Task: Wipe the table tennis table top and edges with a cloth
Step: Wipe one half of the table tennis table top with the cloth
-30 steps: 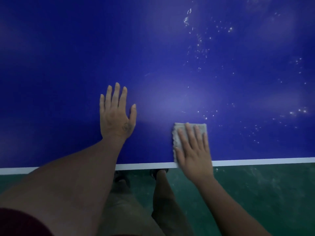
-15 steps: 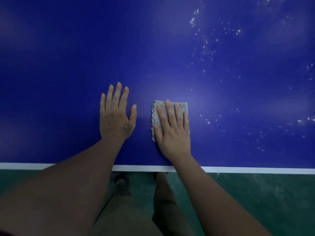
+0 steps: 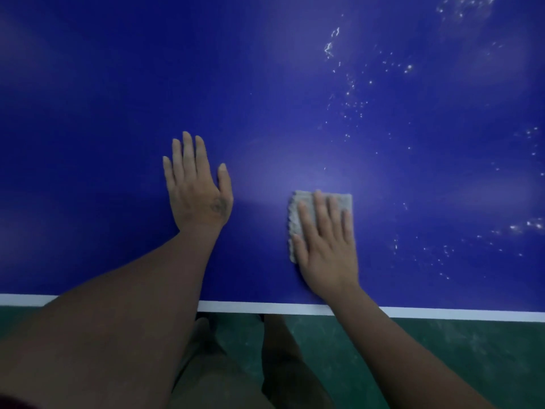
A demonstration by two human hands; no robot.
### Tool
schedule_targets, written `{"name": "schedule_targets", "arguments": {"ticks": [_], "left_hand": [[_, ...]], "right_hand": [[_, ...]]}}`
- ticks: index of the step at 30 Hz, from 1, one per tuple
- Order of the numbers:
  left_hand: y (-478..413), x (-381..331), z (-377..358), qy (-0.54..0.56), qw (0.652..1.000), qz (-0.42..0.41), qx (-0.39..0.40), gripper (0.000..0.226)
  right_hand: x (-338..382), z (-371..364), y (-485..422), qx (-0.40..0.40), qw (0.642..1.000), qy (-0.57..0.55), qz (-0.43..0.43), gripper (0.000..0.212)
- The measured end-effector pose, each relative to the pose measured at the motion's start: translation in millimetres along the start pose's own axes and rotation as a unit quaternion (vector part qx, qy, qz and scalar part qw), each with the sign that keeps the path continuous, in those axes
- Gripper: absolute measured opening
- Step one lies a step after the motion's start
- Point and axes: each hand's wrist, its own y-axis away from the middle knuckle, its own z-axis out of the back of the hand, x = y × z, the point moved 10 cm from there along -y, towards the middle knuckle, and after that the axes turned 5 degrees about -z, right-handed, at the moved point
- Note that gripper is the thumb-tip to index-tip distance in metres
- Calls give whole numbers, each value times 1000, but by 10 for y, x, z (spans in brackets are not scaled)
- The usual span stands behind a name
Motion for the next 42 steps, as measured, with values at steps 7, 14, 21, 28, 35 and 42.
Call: {"name": "schedule_targets", "arguments": {"ticks": [7,14,21,28,35,42], "left_hand": [[-27,-6,-13,-13,1000,-4,0,64],[-40,13,-28,-2,1000,3,-6,63],[-46,63,-48,5,1000,9,10,64],[-35,75,-81,2,1000,5,6,66],[-50,68,-97,9,1000,9,17,66],[-44,73,-95,9,1000,13,24,66]], "right_hand": [[916,210,-1206,-49,996,-56,54,65],[-269,319,-1200,-73,995,-56,-41,65],[-281,248,-1017,-39,995,-27,-86,67],[1037,419,-2014,-79,994,-41,62,65],[231,471,-2144,-101,994,-42,0,64],[-773,388,-1452,-53,981,-35,-184,65]]}}
